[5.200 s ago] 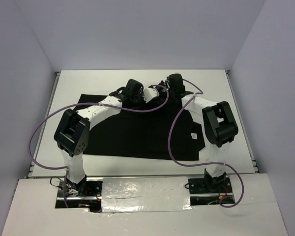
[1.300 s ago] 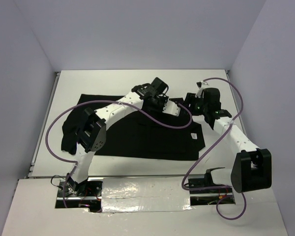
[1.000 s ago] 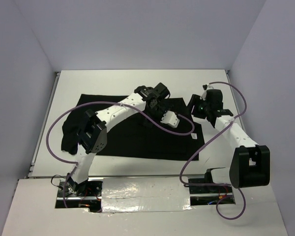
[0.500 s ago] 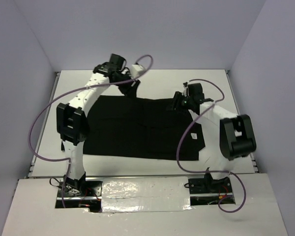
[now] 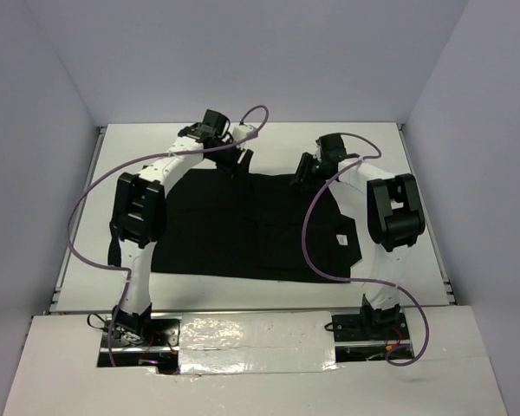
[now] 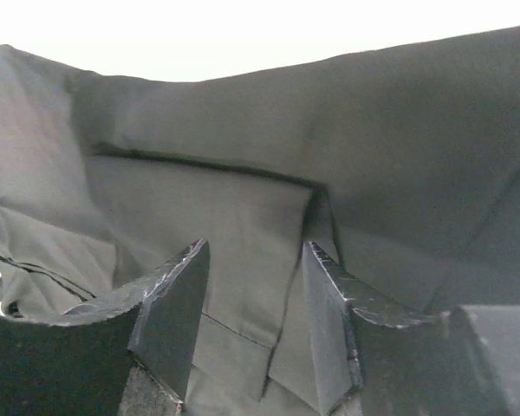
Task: Fold and stack the long sleeve shirts
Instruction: Fold the shirt
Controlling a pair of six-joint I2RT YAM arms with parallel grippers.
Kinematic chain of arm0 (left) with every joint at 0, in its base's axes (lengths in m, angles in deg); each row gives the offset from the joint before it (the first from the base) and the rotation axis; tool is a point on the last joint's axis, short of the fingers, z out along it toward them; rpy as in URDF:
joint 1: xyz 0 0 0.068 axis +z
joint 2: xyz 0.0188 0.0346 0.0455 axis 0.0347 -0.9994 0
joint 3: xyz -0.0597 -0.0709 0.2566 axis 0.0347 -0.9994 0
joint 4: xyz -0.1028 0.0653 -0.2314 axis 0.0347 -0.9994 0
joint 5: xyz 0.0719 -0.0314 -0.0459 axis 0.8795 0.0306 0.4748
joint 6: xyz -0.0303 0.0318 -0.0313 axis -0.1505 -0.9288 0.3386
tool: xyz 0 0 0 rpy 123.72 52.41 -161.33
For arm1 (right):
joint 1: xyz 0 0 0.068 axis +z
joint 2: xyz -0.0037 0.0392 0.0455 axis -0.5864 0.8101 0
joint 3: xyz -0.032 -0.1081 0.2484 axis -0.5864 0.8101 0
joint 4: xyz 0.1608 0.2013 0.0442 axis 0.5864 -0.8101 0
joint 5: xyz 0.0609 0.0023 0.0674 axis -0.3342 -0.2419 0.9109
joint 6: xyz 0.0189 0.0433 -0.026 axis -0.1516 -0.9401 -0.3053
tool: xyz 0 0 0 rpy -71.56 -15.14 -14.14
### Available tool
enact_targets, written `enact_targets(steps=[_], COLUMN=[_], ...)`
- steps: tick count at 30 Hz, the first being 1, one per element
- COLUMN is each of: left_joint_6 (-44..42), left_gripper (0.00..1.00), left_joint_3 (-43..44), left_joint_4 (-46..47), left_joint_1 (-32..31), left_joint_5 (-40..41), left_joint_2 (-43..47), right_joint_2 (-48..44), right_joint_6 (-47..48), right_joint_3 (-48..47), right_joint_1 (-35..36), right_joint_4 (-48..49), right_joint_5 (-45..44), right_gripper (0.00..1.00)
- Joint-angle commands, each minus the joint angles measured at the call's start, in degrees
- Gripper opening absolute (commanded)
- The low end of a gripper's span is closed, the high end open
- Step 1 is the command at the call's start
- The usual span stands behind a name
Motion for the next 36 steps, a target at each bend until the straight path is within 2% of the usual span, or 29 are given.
enact_targets(steps=[1,5,9,17,19,20,22,23,24,33,36], left_joint_6=[1.31,0.6,-0.37,0.07,0.07,-0.28,-0.72,-0.81,-0.81,-0.63,-0.98], left_gripper=[0.66,0.67,0.69,0.71,0.71,0.71,0.71,0.71,0.71,0.72,0.72], left_joint_3=[2.13,1.08,-1.21,-5.78,-6.22,-6.48,-7.27,-7.45,-7.8,-9.21,-8.86], left_joint_4=[0.86,1.91,2.88,4.64,4.99,4.99,5.34,5.52,5.78,7.28,6.93], left_joint_1=[-0.11,-0.2,-0.2,1.03,1.38,1.38,1.56,1.56,1.56,2.08,2.0], left_joint_5=[1.23,4.32,5.55,8.19,8.45,9.06,9.77,10.64,11.0,11.62,12.05], left_joint_2=[-3.55,-3.83,-2.95,-1.89,-1.54,-1.45,-1.28,-1.28,-1.19,-1.45,-1.45], right_joint_2=[-0.99,0.59,2.34,5.51,5.43,5.34,5.42,5.51,5.43,5.59,7.27], right_joint_6=[-0.93,-1.81,-2.34,-2.6,-2.78,-2.87,-2.78,-2.6,-2.52,-1.9,-3.12], right_joint_3=[0.59,1.2,0.59,-1.79,-1.52,-1.43,-1.7,-1.96,-2.22,-2.56,-3.02], right_joint_1=[0.05,0.05,0.13,0.05,0.22,0.14,0.05,0.13,0.05,0.14,0.14], right_joint_4=[-1.18,1.27,1.9,1.72,2.86,3.21,3.48,3.31,3.04,5.24,5.67], right_joint_5=[-2.41,-0.04,1.02,1.46,1.98,2.07,2.25,2.08,1.81,4.09,4.19], right_gripper=[0.56,0.56,0.51,0.51,0.47,0.4,0.31,0.23,0.21,0.24,0.19])
